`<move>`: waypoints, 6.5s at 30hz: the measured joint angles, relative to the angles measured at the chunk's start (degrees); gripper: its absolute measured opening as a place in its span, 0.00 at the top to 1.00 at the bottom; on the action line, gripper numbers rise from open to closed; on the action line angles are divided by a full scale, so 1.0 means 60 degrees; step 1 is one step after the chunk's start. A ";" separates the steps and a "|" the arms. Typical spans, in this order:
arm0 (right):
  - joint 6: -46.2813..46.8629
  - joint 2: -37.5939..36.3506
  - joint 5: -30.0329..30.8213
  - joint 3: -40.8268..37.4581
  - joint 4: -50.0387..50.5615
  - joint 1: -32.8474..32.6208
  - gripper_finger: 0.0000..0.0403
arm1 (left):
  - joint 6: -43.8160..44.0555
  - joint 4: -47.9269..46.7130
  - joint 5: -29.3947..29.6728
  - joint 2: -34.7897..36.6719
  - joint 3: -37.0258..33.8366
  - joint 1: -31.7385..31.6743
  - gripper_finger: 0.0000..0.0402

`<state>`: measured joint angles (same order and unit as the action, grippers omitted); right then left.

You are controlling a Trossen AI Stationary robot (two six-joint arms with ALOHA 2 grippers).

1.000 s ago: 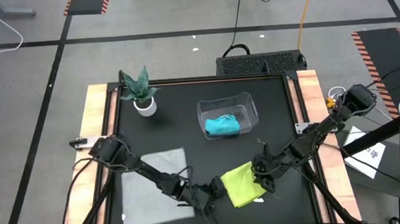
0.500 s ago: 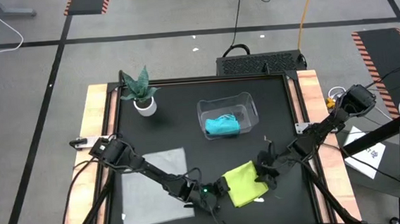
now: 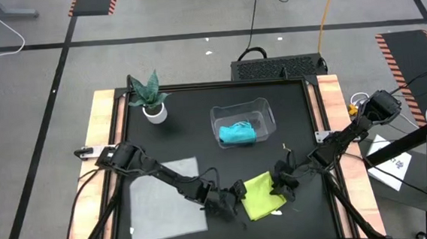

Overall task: Fold microfiber towels
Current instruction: Fold the green towel

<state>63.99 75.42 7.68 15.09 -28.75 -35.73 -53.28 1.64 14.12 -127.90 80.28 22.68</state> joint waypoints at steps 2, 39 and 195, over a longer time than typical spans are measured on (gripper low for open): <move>0.0039 0.0000 -0.0003 0.0000 0.0018 0.0000 0.72 | 0.0113 0.0023 -0.0003 0.0000 -0.0007 -0.0066 0.63; -0.3869 -0.0004 0.0210 0.0011 -0.1695 -0.0692 0.72 | 0.2206 -0.2370 0.0177 0.0690 -0.0054 -0.0355 0.93; -0.5618 0.5268 -0.0372 0.2226 -0.3768 0.0703 0.72 | 0.3297 -0.1174 -0.6862 -0.0750 0.2369 -0.1447 0.93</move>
<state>30.28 107.02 5.45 28.45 -51.36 -31.51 -33.50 -5.41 -27.05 -132.40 94.50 14.00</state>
